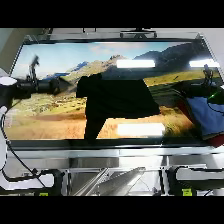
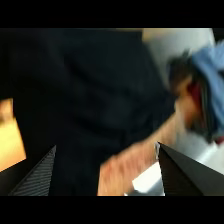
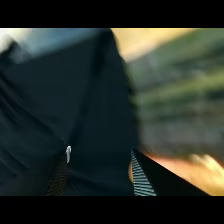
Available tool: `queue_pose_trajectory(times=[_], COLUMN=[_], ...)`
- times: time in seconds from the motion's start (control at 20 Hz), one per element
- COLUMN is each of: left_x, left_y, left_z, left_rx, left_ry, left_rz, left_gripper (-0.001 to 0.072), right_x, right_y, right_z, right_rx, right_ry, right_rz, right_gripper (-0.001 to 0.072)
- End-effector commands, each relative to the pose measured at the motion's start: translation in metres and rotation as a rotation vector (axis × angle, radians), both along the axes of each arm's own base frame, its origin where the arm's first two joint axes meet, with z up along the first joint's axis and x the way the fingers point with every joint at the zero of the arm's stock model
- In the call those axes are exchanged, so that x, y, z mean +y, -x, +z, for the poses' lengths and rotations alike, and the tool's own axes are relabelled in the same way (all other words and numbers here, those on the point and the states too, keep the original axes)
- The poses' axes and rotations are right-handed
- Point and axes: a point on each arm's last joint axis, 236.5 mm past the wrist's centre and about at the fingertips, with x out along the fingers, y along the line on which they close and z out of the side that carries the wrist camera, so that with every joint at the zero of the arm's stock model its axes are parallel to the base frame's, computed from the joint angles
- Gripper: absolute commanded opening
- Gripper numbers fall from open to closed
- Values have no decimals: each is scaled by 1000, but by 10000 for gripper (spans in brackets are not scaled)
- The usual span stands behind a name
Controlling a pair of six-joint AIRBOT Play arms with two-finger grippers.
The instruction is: Fold the shirts.
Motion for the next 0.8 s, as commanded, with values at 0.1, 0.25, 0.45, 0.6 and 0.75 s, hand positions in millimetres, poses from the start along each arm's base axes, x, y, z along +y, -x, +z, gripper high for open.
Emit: queue_pose_trajectory(times=[0.1,0.25,0.45,0.6,0.75], left_x=[-23,-42,-52,-58,-60], left_y=[137,189,224,216,192], left_z=[-89,-119,-151,-162,-159], left_rx=[427,500,549,496,433], left_ry=[-36,-63,-149,-201,-222], left_rz=[-101,-142,-175,-155,-126], left_gripper=[690,690,690,689,659], right_x=[12,41,72,84,88], right_y=[24,33,40,46,50], right_z=[-48,-70,-95,-111,-119], right_rx=[135,188,249,288,313], right_ry=[46,10,-15,-28,-32], right_rz=[126,226,301,333,348], right_gripper=[433,432,432,431,431])
